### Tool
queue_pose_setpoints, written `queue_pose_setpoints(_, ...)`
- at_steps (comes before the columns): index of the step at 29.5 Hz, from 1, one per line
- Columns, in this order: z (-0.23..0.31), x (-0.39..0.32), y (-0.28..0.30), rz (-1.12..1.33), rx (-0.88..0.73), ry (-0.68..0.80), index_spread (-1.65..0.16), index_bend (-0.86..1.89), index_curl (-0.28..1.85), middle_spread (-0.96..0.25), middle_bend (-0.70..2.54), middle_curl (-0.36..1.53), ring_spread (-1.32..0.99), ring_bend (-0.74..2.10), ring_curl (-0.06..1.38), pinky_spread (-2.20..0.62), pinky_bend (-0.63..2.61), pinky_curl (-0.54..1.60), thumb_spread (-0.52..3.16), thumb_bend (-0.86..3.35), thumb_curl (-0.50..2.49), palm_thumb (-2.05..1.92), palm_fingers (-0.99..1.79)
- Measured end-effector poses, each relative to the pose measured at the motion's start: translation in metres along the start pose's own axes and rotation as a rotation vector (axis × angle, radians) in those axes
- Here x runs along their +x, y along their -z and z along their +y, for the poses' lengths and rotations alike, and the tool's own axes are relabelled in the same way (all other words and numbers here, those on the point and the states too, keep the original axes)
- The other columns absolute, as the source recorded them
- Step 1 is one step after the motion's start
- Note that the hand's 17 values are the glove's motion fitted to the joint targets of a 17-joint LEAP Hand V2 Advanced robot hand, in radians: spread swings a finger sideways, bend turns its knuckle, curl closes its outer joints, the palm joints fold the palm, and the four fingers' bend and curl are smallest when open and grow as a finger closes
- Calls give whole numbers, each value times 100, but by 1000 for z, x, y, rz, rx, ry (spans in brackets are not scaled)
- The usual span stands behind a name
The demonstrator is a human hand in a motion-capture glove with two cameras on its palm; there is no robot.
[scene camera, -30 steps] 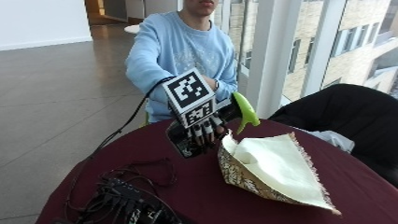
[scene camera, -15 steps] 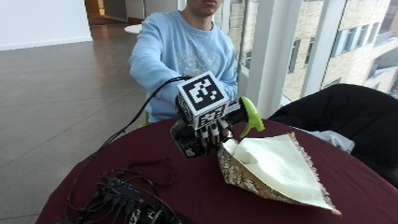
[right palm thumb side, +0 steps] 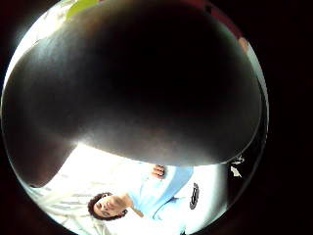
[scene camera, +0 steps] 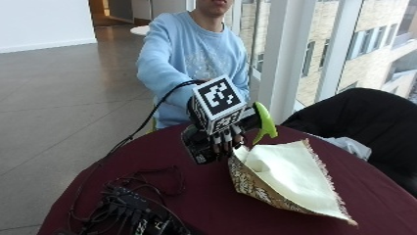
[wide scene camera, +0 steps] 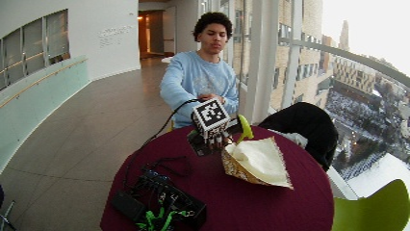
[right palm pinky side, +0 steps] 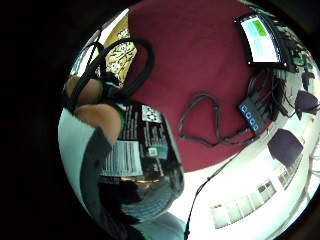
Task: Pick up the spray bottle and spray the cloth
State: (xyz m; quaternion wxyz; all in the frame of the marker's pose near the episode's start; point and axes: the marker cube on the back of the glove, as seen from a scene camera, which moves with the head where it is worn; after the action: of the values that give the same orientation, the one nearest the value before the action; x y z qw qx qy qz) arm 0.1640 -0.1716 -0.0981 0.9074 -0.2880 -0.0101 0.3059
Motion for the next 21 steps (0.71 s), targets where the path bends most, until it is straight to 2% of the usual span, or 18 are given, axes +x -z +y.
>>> queue_pose_setpoints(21,5,-6,-5,34,-12,21,-27,13,33,-7,19,41,-3,38,37,2,30,37,93,-2,56,91,109)
